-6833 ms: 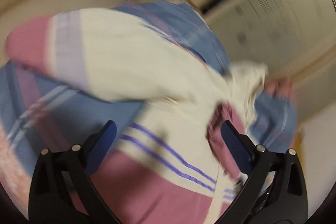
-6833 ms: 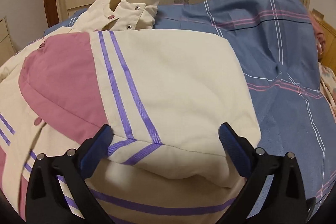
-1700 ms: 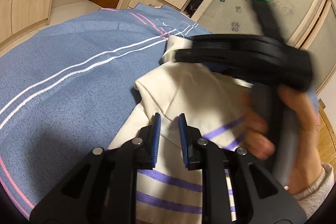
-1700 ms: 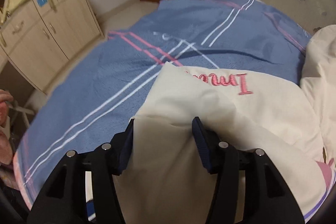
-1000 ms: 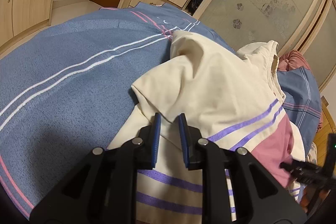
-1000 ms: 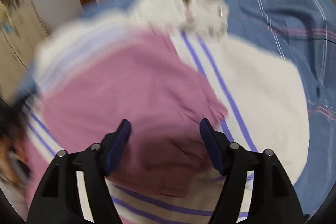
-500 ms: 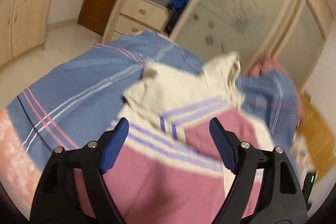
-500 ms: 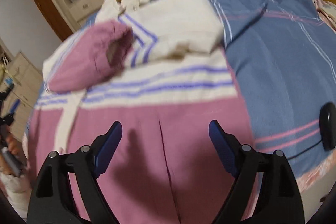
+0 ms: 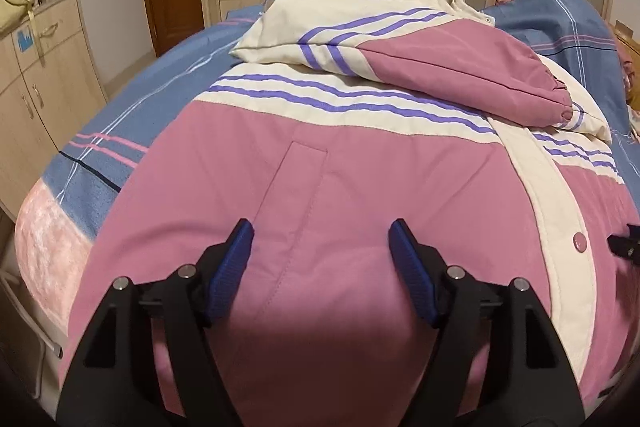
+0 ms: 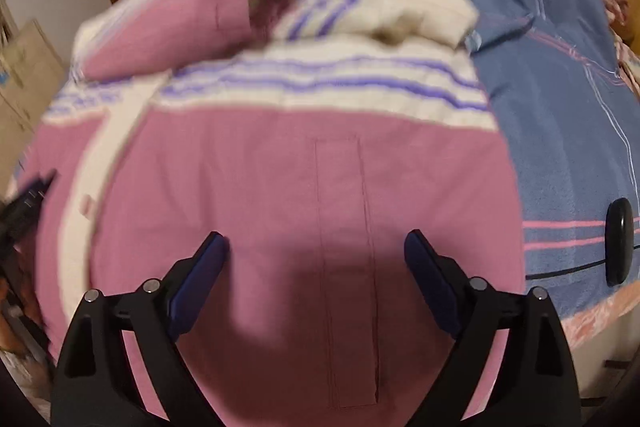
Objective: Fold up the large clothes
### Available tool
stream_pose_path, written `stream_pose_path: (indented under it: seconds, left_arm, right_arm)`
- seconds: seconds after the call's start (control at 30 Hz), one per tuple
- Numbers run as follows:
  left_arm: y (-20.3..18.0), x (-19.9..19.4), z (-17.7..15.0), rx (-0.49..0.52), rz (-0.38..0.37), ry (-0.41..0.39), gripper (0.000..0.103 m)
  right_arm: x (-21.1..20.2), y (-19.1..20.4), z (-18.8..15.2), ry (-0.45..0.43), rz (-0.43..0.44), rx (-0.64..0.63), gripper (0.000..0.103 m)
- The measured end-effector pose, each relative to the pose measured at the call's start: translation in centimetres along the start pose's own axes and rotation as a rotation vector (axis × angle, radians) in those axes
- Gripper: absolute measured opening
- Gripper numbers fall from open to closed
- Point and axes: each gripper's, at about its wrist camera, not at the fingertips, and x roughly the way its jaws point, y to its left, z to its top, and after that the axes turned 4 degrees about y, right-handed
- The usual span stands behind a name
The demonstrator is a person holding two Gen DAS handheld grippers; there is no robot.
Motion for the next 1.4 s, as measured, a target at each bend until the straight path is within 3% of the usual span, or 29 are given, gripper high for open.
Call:
stream_pose_path:
  seconds: [0.1, 0.2, 0.3, 0.33, 0.37, 0.47, 0.5, 0.53, 0.57, 0.6, 0.63, 0.7, 0.73, 0.8, 0.83, 0.87, 0.93, 1.0, 1.07, 1.13, 1.2, 1.3, 1.4]
  left_arm:
    - [0.3, -0.3, 0.0, -0.01, -0.005, -0.01, 0.074]
    - [0.8, -0.3, 0.1, -0.042, -0.057, -0.019, 0.078]
    - [0.7, -0.4, 0.2, -0.041, -0.06, -0.019, 0.079]
    - [0.6, -0.3, 0.3, -0.04, -0.058, -0.019, 0.079]
    - [0.5, -0.3, 0.2, -0.039, -0.057, -0.019, 0.079]
    - [0.5, -0.3, 0.4, -0.038, -0.056, -0.019, 0.08]
    - [0.5, -0.2, 0.4, -0.037, -0.054, -0.019, 0.08]
    - [0.5, -0.2, 0.4, -0.038, -0.053, -0.018, 0.08]
    - [0.5, -0.2, 0.4, -0.04, -0.055, -0.017, 0.08]
    - [0.6, -0.2, 0.5, -0.042, -0.057, -0.017, 0.08]
    - [0.7, -0.1, 0.5, -0.044, -0.06, -0.017, 0.08]
    - [0.8, 0.0, 0.6, -0.043, -0.061, -0.017, 0.08]
    - [0.8, 0.0, 0.6, -0.041, -0.06, -0.017, 0.081]
    - [0.8, 0.1, 0.6, -0.036, -0.057, -0.018, 0.083]
    - [0.7, 0.1, 0.6, -0.034, -0.057, -0.018, 0.083]
    - [0.7, 0.1, 0.6, -0.034, -0.057, -0.017, 0.084]
    - [0.8, 0.0, 0.8, -0.043, -0.063, -0.012, 0.084]
    - [1.2, -0.7, 1.7, -0.103, -0.087, 0.0, 0.089]
    - [1.9, -1.6, 3.2, -0.21, -0.165, -0.024, 0.097]
    - [2.2, -2.3, 5.7, -0.275, -0.257, -0.066, 0.099]
    - [1.6, -2.1, 8.4, -0.275, -0.298, -0.081, 0.099]
    - [-0.1, -0.7, 12.7, -0.244, -0.3, -0.116, 0.099]
    - [-2.4, 2.2, 16.6, -0.161, -0.278, -0.108, 0.099]
  right_arm:
    - [-2.4, -1.4, 1.7, -0.087, 0.154, 0.07, 0.091]
    - [-3.6, -3.2, 4.4, -0.141, 0.231, 0.155, 0.091]
    - [-4.6, -6.3, 6.9, -0.252, 0.35, 0.294, 0.091]
    - [-4.6, -7.1, 7.6, -0.279, 0.394, 0.326, 0.086]
    - [-4.1, -8.4, 9.1, -0.282, 0.423, 0.368, 0.075]
    - [-1.7, -10.5, 13.0, -0.214, 0.466, 0.428, 0.048]
    - [0.0, -10.7, 13.9, -0.148, 0.452, 0.423, 0.044]
    - [1.5, -10.8, 14.3, -0.086, 0.372, 0.421, 0.037]
    - [2.8, -11.3, 14.1, -0.04, 0.277, 0.434, 0.017]
    - [3.7, -12.0, 13.4, -0.025, 0.25, 0.453, 0.004]
    - [4.3, -12.9, 12.8, -0.041, 0.286, 0.476, 0.0]
    - [5.2, -14.9, 11.2, -0.073, 0.444, 0.566, 0.0]
    - [4.8, -15.1, 10.9, -0.081, 0.462, 0.565, 0.0]
    - [2.8, -14.3, 10.9, -0.12, 0.432, 0.504, 0.004]
    - [1.3, -13.5, 11.1, -0.155, 0.409, 0.457, 0.016]
    - [0.1, -12.7, 11.2, -0.186, 0.399, 0.421, 0.048]
    - [-1.5, -10.9, 11.9, -0.215, 0.345, 0.362, 0.095]
    - [-2.7, -9.2, 13.3, -0.227, 0.353, 0.287, 0.095]
    - [-3.6, -8.0, 15.0, -0.254, 0.403, 0.239, 0.095]
    - [-4.2, -6.6, 18.2, -0.265, 0.414, 0.206, 0.095]
    - [-4.3, -5.1, 22.1, -0.277, 0.381, 0.168, 0.095]
    - [-3.8, -3.0, 28.1, -0.302, 0.305, 0.12, 0.095]
    - [-1.5, -0.8, 34.8, -0.284, 0.317, 0.105, 0.095]
